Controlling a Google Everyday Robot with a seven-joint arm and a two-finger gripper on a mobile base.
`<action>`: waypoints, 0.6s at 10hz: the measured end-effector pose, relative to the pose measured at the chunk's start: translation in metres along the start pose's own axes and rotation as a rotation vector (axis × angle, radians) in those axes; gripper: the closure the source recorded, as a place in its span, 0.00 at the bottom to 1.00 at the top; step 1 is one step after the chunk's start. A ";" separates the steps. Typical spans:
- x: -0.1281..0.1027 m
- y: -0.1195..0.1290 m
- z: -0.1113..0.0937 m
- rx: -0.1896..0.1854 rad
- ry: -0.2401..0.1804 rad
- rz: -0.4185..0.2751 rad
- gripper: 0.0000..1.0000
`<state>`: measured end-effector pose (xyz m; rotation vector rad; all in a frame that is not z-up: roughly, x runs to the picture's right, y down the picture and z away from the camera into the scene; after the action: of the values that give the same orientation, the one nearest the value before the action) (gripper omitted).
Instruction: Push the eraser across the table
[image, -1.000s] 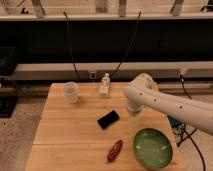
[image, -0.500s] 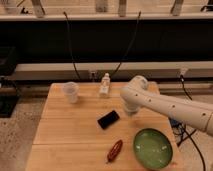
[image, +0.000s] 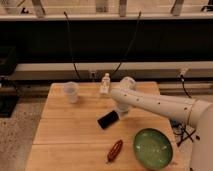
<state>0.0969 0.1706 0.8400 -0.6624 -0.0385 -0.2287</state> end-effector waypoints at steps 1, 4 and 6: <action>-0.002 -0.002 0.005 -0.006 0.006 -0.018 0.99; -0.021 -0.010 0.012 -0.013 0.017 -0.070 0.99; -0.052 -0.018 0.014 -0.021 0.029 -0.124 0.99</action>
<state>0.0425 0.1755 0.8564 -0.6780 -0.0491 -0.3581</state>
